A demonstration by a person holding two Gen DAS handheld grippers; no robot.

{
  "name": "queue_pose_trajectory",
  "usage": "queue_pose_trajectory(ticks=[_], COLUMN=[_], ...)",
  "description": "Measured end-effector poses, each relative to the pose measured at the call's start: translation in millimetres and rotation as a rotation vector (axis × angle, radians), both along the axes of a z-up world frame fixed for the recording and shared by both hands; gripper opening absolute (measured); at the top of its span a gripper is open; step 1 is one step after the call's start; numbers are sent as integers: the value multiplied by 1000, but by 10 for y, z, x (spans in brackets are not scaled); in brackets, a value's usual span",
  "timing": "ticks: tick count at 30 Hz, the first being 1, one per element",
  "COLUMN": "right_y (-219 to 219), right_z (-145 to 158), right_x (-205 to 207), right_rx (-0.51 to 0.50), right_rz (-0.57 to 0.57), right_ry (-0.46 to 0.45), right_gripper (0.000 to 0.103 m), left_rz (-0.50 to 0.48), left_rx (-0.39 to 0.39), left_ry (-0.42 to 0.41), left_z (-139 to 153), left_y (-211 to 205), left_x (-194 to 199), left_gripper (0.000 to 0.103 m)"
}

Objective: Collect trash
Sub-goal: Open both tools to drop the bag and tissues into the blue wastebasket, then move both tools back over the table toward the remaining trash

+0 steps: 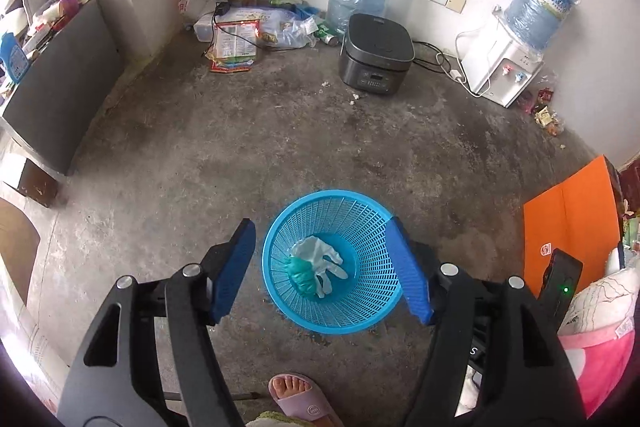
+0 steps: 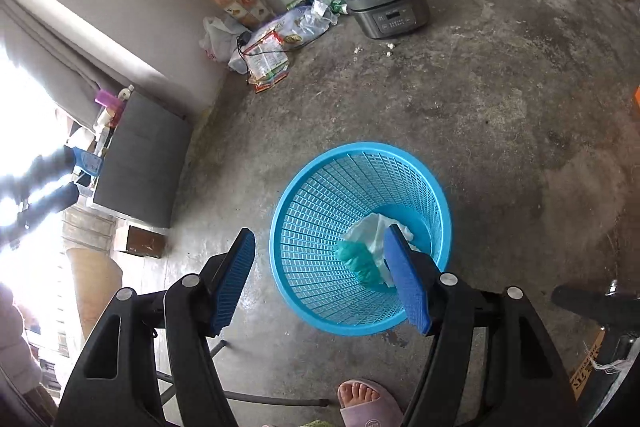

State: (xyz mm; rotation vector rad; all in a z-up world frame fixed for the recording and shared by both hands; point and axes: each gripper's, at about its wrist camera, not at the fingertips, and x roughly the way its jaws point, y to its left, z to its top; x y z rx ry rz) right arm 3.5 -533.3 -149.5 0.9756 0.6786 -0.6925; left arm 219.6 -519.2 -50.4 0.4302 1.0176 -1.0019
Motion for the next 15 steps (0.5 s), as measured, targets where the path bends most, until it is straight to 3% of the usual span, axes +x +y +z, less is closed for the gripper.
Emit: queue_pose_trajectory(ticks=[4, 11, 15], right_y=[287, 1018, 1439], right_z=[546, 1590, 2000], right_x=[-83, -236, -333], right_rx=[-172, -490, -642], right_rz=[14, 25, 51], right_ry=[-25, -133, -185], right_gripper=[67, 96, 97], left_rz=[-25, -52, -5], left_rx=[-129, -293, -359], left_ry=[-61, -180, -227], left_z=[608, 1595, 2026], left_y=[311, 1133, 1741], left_x=[-217, -647, -805], left_gripper=[74, 83, 85])
